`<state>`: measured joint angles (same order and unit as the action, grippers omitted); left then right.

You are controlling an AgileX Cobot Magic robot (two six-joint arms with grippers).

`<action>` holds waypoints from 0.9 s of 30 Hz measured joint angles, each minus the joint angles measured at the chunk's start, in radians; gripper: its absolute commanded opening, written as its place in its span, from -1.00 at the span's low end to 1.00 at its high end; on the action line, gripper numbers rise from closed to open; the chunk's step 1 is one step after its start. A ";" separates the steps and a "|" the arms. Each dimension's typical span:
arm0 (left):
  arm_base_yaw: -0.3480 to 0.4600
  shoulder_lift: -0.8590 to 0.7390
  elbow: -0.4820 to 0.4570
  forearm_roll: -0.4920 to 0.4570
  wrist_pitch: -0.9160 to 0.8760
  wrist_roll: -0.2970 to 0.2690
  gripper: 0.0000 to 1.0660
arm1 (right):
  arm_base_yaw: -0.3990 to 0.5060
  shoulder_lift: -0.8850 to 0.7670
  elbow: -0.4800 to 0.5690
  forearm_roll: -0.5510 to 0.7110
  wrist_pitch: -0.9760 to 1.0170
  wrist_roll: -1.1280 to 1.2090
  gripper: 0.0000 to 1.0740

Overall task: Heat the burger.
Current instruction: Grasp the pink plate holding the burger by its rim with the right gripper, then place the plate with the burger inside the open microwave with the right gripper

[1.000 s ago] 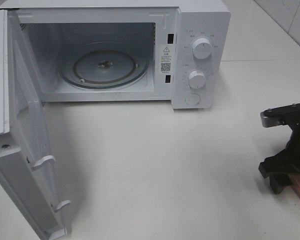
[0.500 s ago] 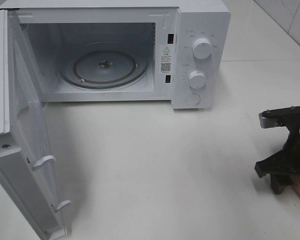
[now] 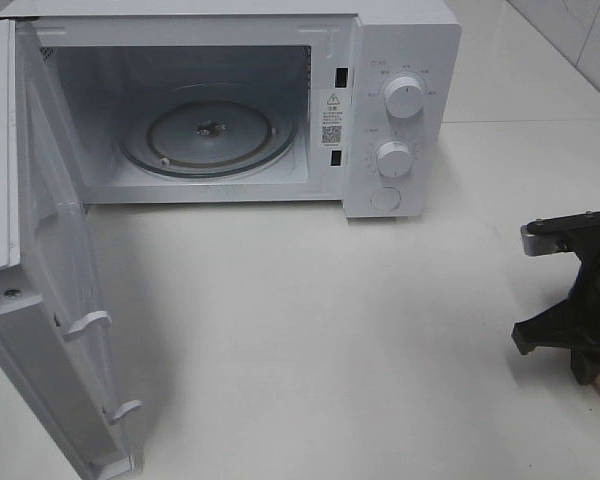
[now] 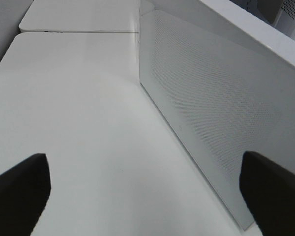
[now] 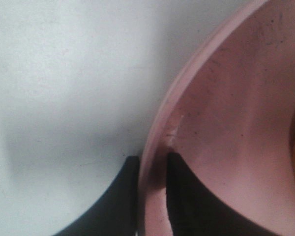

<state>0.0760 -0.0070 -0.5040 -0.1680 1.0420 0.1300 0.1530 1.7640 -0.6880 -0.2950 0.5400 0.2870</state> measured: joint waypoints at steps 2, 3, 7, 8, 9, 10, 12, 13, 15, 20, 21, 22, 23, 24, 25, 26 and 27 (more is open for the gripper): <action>0.000 0.000 0.000 0.000 0.000 0.000 0.87 | 0.001 0.000 -0.003 -0.002 0.007 0.000 -1.00; 0.000 0.000 0.000 0.000 0.000 0.000 0.87 | 0.001 0.000 -0.003 -0.002 0.007 0.000 -1.00; 0.000 0.000 0.000 0.000 0.000 0.000 0.87 | 0.009 -0.001 -0.011 -0.016 0.027 0.009 -1.00; 0.000 0.000 0.000 0.000 0.000 0.000 0.87 | 0.009 -0.001 -0.011 -0.016 0.027 0.009 -1.00; 0.000 0.000 0.000 0.000 0.000 0.000 0.87 | 0.014 -0.001 -0.011 -0.026 0.036 0.021 -1.00; 0.000 0.000 0.000 0.000 0.000 0.000 0.87 | 0.014 -0.001 -0.011 -0.026 0.036 0.021 -1.00; 0.000 0.000 0.000 0.000 0.000 0.000 0.87 | 0.032 -0.013 -0.009 -0.077 0.059 0.079 -1.00; 0.000 0.000 0.000 0.000 0.000 0.000 0.87 | 0.032 -0.013 -0.009 -0.077 0.059 0.079 -1.00; 0.000 0.000 0.000 0.000 0.000 0.000 0.87 | 0.038 -0.015 -0.008 -0.095 0.068 0.095 -1.00; 0.000 0.000 0.000 0.000 0.000 0.000 0.87 | 0.086 -0.043 -0.008 -0.185 0.120 0.195 -1.00; 0.000 0.000 0.000 0.000 0.000 0.000 0.87 | 0.093 -0.047 -0.008 -0.194 0.127 0.209 -1.00; 0.000 0.000 0.000 0.000 0.000 0.000 0.87 | 0.110 -0.056 -0.008 -0.217 0.141 0.242 -1.00; 0.000 0.000 0.000 0.000 0.000 0.000 0.87 | 0.110 -0.056 -0.008 -0.217 0.141 0.242 -1.00; 0.000 0.000 0.000 0.000 0.000 0.000 0.87 | 0.127 -0.065 -0.005 -0.243 0.154 0.276 -1.00; 0.000 0.000 0.000 0.000 0.000 0.000 0.87 | 0.127 -0.065 -0.005 -0.243 0.154 0.276 -1.00; 0.000 0.000 0.000 0.000 0.000 0.000 0.87 | 0.136 -0.069 -0.005 -0.258 0.162 0.291 -1.00; 0.000 0.000 0.000 0.000 0.000 0.000 0.87 | 0.155 -0.074 -0.004 -0.286 0.178 0.320 -1.00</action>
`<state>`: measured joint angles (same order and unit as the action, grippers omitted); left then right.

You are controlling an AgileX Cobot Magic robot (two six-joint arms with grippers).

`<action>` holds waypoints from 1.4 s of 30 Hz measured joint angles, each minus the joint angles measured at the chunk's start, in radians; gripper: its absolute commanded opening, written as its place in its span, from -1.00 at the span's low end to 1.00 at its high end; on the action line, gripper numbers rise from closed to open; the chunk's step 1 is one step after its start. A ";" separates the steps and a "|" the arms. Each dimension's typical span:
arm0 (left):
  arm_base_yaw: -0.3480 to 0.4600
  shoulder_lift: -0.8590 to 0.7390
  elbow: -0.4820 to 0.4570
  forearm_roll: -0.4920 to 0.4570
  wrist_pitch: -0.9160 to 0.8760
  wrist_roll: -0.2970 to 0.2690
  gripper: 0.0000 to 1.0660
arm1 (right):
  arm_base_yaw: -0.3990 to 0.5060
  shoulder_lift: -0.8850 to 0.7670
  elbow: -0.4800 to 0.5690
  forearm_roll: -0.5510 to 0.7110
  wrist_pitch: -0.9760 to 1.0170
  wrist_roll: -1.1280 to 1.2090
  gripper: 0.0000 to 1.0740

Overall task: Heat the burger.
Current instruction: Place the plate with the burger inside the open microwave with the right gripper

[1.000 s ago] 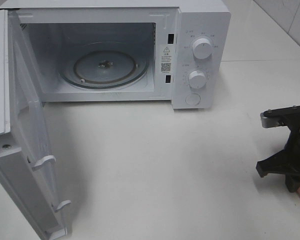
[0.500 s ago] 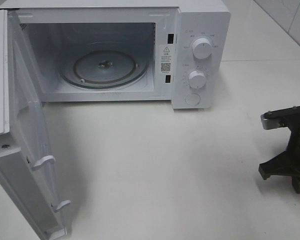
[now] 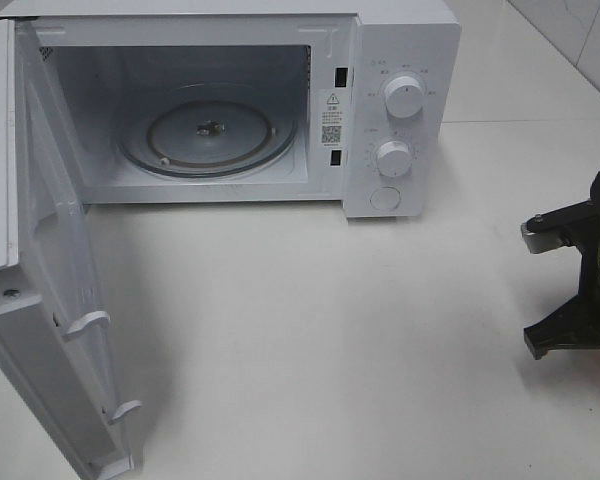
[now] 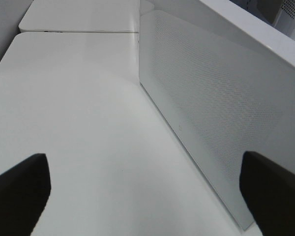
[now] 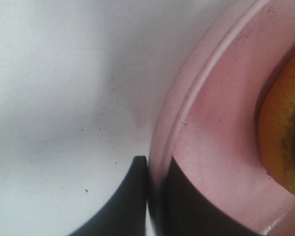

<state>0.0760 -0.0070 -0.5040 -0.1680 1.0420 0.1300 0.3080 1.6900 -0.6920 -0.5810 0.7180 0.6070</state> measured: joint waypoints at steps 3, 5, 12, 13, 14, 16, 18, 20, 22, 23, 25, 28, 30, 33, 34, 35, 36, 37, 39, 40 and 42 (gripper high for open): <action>0.000 0.000 0.000 0.000 0.000 0.000 0.87 | 0.018 -0.004 0.000 -0.023 0.022 0.024 -1.00; 0.000 0.000 0.000 0.000 0.000 0.000 0.87 | 0.044 -0.008 0.000 -0.053 0.053 0.043 -1.00; 0.000 0.000 0.000 0.000 0.000 0.000 0.87 | 0.085 -0.013 0.000 -0.070 0.093 0.060 -1.00; 0.000 0.000 0.000 0.000 0.000 0.000 0.87 | 0.085 -0.013 0.000 -0.070 0.093 0.060 -1.00; 0.000 0.000 0.000 0.000 0.000 0.000 0.87 | 0.092 -0.018 0.001 -0.071 0.099 0.062 -1.00; 0.000 0.000 0.000 0.000 0.000 0.000 0.87 | 0.110 -0.033 0.004 -0.075 0.111 0.065 -1.00; 0.000 0.000 0.000 0.000 0.000 0.000 0.87 | 0.128 -0.052 0.009 -0.076 0.124 0.066 -1.00; 0.000 0.000 0.000 0.000 0.000 0.000 0.87 | 0.148 -0.072 0.012 -0.076 0.142 0.069 -1.00; 0.000 0.000 0.000 0.000 0.000 0.000 0.87 | 0.180 -0.107 0.028 -0.076 0.166 0.070 -1.00; 0.000 0.000 0.000 0.000 0.000 0.000 0.87 | 0.180 -0.107 0.028 -0.076 0.166 0.070 -1.00; 0.000 0.000 0.000 0.000 0.000 0.000 0.87 | 0.197 -0.126 0.042 -0.076 0.177 0.070 -1.00; 0.000 0.000 0.000 0.000 0.000 0.000 0.87 | 0.220 -0.156 0.065 -0.071 0.190 0.070 -1.00; 0.000 0.000 0.000 0.000 0.000 0.000 0.87 | 0.248 -0.186 0.087 -0.065 0.205 0.070 -1.00; 0.000 0.000 0.000 0.000 0.000 0.000 0.87 | 0.270 -0.207 0.101 -0.059 0.217 0.070 -1.00; 0.000 0.000 0.000 0.000 0.000 0.000 0.87 | 0.290 -0.224 0.109 -0.049 0.228 0.070 -1.00; 0.000 0.000 0.000 0.000 0.000 0.000 0.87 | 0.302 -0.235 0.113 -0.047 0.233 0.070 -1.00; 0.000 0.000 0.000 0.000 0.000 0.000 0.87 | 0.302 -0.235 0.113 -0.047 0.233 0.070 -1.00; 0.000 0.000 0.000 0.000 0.000 0.000 0.87 | 0.326 -0.249 0.117 -0.043 0.252 0.071 -1.00; 0.000 0.000 0.000 0.000 0.000 0.000 0.87 | 0.340 -0.258 0.117 -0.043 0.260 0.071 -1.00; 0.000 0.000 0.000 0.000 0.000 0.000 0.87 | 0.369 -0.269 0.118 -0.042 0.278 0.071 -1.00; 0.000 0.000 0.000 0.000 0.000 0.000 0.87 | 0.381 -0.272 0.118 -0.042 0.284 0.071 -1.00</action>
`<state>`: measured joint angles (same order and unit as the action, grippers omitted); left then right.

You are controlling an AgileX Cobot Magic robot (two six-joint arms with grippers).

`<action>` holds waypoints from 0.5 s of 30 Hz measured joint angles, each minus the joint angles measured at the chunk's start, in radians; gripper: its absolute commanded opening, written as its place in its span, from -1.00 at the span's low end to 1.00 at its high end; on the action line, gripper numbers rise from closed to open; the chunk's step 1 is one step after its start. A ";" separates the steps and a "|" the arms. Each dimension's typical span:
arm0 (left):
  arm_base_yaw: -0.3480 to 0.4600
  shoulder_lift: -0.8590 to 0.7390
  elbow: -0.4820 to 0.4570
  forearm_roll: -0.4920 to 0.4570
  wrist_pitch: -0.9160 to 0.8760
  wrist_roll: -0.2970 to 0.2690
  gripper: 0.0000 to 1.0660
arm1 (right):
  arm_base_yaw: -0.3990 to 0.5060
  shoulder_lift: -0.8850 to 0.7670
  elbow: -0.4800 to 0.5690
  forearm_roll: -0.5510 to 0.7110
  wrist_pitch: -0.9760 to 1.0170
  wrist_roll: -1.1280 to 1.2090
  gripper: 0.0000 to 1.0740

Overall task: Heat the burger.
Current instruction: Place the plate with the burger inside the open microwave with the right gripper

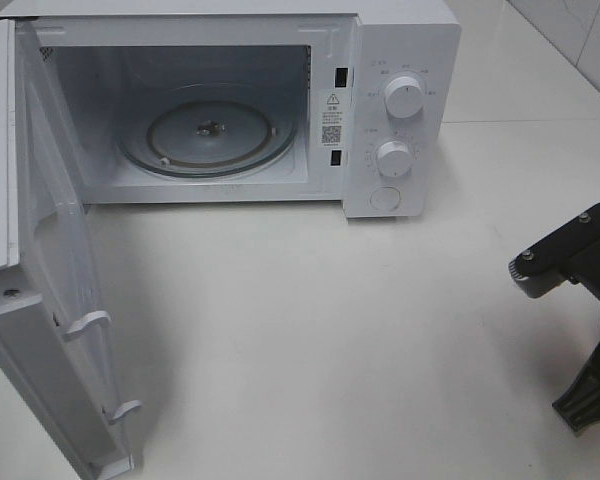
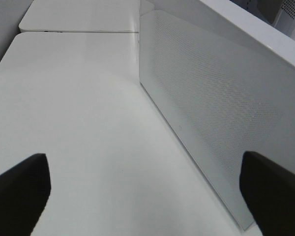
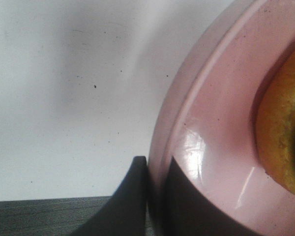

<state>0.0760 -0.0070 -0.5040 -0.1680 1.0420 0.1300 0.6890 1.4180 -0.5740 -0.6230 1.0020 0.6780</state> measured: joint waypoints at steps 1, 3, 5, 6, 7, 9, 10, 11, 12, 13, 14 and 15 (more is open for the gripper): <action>0.000 0.000 0.000 0.000 0.000 0.000 0.87 | 0.027 -0.008 0.001 0.002 0.016 0.001 -1.00; 0.000 0.000 0.000 0.000 0.000 0.000 0.87 | 0.060 -0.011 0.001 0.007 0.027 0.001 -1.00; 0.000 0.000 0.000 0.000 0.000 0.000 0.87 | 0.077 -0.011 0.001 0.011 0.034 0.001 -1.00; 0.000 0.000 0.000 0.000 0.000 0.000 0.87 | 0.110 -0.011 0.001 0.023 0.040 0.002 -1.00; 0.000 0.000 0.000 0.000 0.000 0.000 0.87 | 0.130 -0.011 0.001 0.027 0.040 0.004 -1.00; 0.000 0.000 0.000 0.000 0.000 0.000 0.87 | 0.166 -0.011 0.001 0.031 0.042 0.012 -1.00; 0.000 0.000 0.000 0.000 0.000 0.000 0.87 | 0.187 -0.011 0.001 0.033 0.042 0.017 -1.00; 0.000 0.000 0.000 0.000 0.000 0.000 0.87 | 0.187 -0.011 0.001 0.033 0.042 0.017 -1.00; 0.000 0.000 0.000 0.000 0.000 0.000 0.87 | 0.228 -0.011 0.001 0.036 0.042 0.027 -1.00; 0.000 0.000 0.000 0.000 0.000 0.000 0.87 | 0.228 -0.011 0.001 0.036 0.042 0.027 -1.00; 0.000 0.000 0.000 0.000 0.000 0.000 0.87 | 0.263 -0.011 0.001 0.043 0.043 0.031 -1.00; 0.000 0.000 0.000 0.000 0.000 0.000 0.87 | 0.299 -0.011 0.001 0.045 0.045 0.037 -1.00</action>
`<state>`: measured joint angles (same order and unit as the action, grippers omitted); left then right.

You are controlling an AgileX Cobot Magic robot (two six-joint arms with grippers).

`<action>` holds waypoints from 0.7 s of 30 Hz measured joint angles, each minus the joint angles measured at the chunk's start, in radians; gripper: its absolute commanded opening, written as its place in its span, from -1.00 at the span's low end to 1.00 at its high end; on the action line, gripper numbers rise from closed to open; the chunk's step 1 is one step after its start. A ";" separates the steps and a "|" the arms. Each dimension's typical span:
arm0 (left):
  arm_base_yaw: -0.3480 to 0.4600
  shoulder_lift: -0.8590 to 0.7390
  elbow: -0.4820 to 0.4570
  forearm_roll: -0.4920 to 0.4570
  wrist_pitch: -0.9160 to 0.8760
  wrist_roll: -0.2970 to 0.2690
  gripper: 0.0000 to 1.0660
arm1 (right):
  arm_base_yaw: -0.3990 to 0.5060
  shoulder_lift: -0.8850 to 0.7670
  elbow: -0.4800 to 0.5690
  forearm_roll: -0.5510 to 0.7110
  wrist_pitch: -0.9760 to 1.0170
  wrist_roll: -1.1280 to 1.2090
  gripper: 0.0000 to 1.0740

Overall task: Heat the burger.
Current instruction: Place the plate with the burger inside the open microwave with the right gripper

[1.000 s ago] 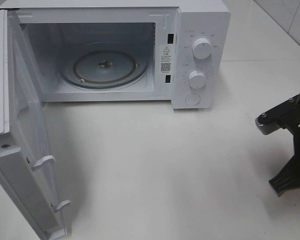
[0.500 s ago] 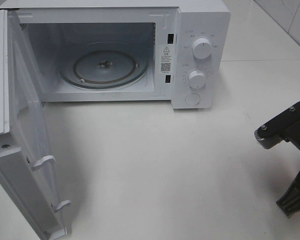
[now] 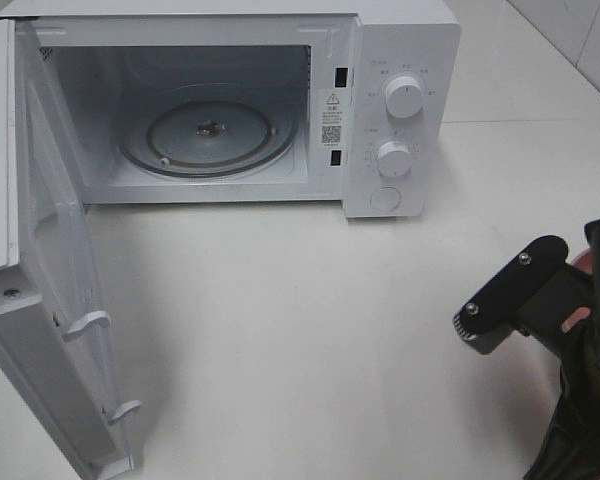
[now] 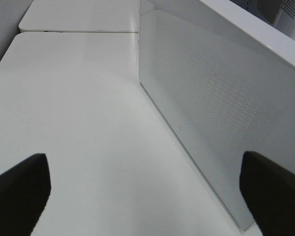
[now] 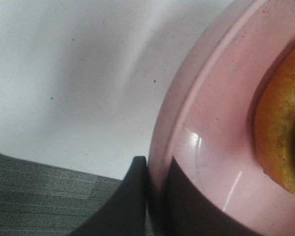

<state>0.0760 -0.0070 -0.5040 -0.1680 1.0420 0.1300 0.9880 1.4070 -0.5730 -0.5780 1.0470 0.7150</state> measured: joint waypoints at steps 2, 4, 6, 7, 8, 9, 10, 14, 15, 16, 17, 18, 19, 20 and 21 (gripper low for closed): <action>0.000 0.000 0.000 0.000 0.000 0.000 0.87 | 0.020 0.000 0.000 0.000 0.001 0.004 -1.00; 0.000 0.000 0.000 0.000 0.000 0.000 0.87 | 0.057 0.000 0.000 0.000 0.001 0.009 -1.00; 0.000 0.000 0.000 0.000 0.000 0.000 0.87 | 0.095 0.000 0.000 0.000 0.001 0.015 -1.00; 0.000 0.000 0.000 0.000 0.000 0.000 0.87 | 0.114 0.000 0.000 0.000 0.001 0.017 -1.00; 0.000 0.000 0.000 0.000 0.000 0.000 0.87 | 0.114 0.000 0.000 0.000 0.001 0.017 -1.00; 0.000 0.000 0.000 0.000 0.000 0.000 0.87 | 0.145 0.000 0.000 0.000 0.001 0.023 -1.00; 0.000 0.000 0.000 0.000 0.000 0.000 0.87 | 0.177 0.000 0.000 0.000 0.002 0.031 -1.00; 0.000 0.000 0.000 0.000 0.000 0.000 0.87 | 0.232 0.000 0.000 0.000 0.002 0.042 -1.00; 0.000 0.000 0.000 0.000 0.000 0.000 0.87 | 0.249 0.000 0.000 0.000 0.004 0.042 -1.00; 0.000 0.000 0.000 0.000 0.000 0.000 0.87 | 0.249 0.000 0.000 0.000 0.004 0.042 -1.00; 0.000 0.000 0.000 0.000 0.000 0.000 0.87 | 0.280 0.000 0.000 0.001 0.005 0.042 -1.00; 0.000 0.000 0.000 0.000 0.000 0.000 0.87 | 0.310 0.000 0.000 0.001 0.005 0.043 -1.00; 0.000 0.000 0.000 0.000 0.000 0.000 0.87 | 0.310 0.000 0.000 0.001 0.005 0.043 -1.00; 0.000 0.000 0.000 0.000 0.000 0.000 0.87 | 0.326 0.000 0.000 0.001 0.008 0.043 -1.00; 0.000 0.000 0.000 0.000 0.000 0.000 0.87 | 0.353 0.000 0.000 0.001 0.013 0.042 -1.00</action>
<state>0.0760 -0.0070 -0.5040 -0.1680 1.0420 0.1300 1.3410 1.4070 -0.5730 -0.5770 1.0600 0.7570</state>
